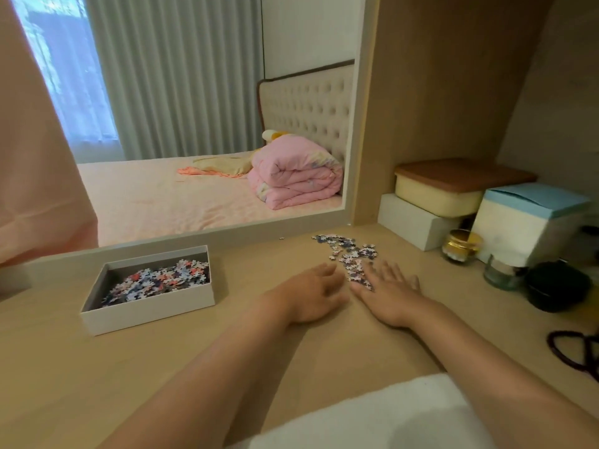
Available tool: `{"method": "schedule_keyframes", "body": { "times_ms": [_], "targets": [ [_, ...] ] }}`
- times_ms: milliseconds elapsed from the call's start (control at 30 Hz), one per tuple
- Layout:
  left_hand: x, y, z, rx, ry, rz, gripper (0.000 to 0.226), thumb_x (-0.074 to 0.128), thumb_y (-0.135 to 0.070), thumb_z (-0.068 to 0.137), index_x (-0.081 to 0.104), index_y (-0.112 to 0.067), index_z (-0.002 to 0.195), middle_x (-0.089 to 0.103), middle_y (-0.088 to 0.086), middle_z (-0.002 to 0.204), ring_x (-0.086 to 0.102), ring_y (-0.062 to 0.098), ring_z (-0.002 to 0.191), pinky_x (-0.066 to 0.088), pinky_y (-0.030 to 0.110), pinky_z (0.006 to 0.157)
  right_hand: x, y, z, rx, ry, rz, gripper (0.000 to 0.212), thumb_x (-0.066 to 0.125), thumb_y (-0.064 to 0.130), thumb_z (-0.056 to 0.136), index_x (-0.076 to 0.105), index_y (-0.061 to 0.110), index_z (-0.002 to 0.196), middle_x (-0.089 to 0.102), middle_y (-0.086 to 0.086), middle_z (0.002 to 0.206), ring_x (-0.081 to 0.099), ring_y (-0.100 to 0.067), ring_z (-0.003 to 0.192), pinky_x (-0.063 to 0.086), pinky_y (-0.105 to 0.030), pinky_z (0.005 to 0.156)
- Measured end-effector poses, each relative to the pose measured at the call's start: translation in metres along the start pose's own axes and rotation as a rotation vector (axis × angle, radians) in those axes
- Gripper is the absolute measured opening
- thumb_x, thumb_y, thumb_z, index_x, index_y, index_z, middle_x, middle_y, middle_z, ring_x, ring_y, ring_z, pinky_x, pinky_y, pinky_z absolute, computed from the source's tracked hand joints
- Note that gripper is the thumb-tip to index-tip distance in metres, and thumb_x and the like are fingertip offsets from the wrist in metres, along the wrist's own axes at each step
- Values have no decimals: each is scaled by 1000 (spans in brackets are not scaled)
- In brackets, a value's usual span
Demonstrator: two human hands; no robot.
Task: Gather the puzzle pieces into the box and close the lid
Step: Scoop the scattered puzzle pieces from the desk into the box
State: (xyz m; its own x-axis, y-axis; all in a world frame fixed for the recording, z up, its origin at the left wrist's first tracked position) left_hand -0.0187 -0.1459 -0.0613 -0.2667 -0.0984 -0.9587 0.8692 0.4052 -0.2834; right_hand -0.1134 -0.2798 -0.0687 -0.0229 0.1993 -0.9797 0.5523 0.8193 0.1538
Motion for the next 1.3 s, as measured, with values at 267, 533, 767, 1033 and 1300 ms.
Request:
{"method": "schedule_keyframes", "body": {
  "times_ms": [267,533,767,1033,1300],
  "targets": [
    [-6,30,26,-28,-145,47,52,48,-47,96,48,-21,142,38,3,154,32,24,142,29,39,115,7,39,30,-259,44,95,63,17,53,104,-3,29,159,-16,-3,165,-20,-18,150,-12,-42,122],
    [-37,76,61,-305,-268,23,57,43,-42,99,34,-16,149,29,8,156,28,30,141,24,38,116,-31,29,89,-297,-100,221,55,28,45,106,25,25,156,10,-3,166,4,-18,153,8,-42,123],
    [-33,97,79,-298,-234,-32,49,45,-40,100,51,-9,138,41,11,146,36,29,134,28,33,110,-30,33,134,-283,-24,191,55,30,52,103,22,37,156,7,-1,166,-1,-21,153,6,-46,123],
    [-37,97,100,-175,-347,-195,40,46,-27,100,53,-18,138,51,7,132,42,23,127,32,30,104,-36,46,144,-377,-60,447,36,49,20,100,64,29,131,57,5,142,48,-12,133,35,-26,107],
    [-18,69,123,-101,-62,-73,65,37,-49,101,18,-21,156,14,-1,164,10,16,151,7,31,120,-32,3,136,-241,-89,260,49,37,43,105,40,28,151,31,4,160,24,-16,149,21,-35,117]
  ]
}}
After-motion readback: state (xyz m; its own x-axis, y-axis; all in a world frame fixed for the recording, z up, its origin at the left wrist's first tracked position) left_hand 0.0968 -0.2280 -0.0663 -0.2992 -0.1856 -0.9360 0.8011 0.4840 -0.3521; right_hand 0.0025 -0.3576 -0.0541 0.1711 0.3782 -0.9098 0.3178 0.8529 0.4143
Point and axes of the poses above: each hand's wrist, its own z-axis towards the middle knuckle, its own x-axis out of the palm, y = z × x, the point moved 5 cm from there along z, towards the middle knuckle
